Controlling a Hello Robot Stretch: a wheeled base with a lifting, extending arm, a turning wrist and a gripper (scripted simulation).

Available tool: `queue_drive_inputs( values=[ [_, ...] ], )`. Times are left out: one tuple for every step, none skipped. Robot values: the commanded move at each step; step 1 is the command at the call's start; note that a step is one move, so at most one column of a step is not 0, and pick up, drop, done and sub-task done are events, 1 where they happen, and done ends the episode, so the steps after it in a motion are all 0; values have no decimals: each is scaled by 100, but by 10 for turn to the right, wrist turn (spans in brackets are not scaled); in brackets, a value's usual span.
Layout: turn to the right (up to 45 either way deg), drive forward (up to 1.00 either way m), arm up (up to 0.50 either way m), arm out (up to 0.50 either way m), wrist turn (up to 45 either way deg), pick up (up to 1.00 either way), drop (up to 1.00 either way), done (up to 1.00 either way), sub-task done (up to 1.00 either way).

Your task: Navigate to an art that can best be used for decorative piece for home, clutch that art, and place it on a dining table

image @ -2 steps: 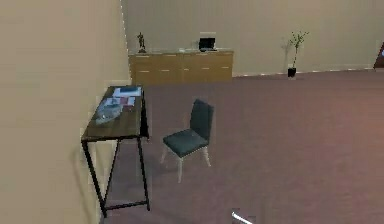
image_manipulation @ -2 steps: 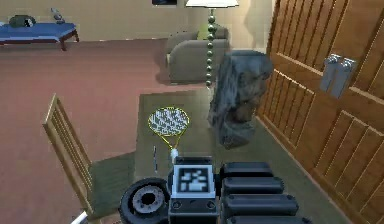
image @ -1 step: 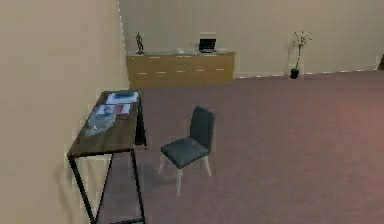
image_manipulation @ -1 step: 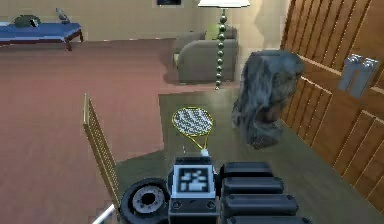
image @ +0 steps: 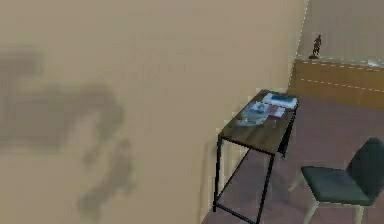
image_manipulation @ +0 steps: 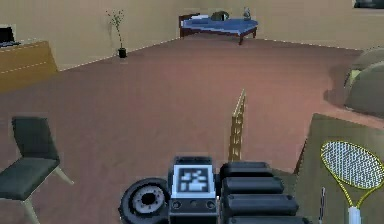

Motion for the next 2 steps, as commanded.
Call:
queue_drive_inputs(
  values=[
    [-450,0,0,0,0,0,0,0,0],
    [-450,0,0,0,0,0,0,0,0]
  ],
)
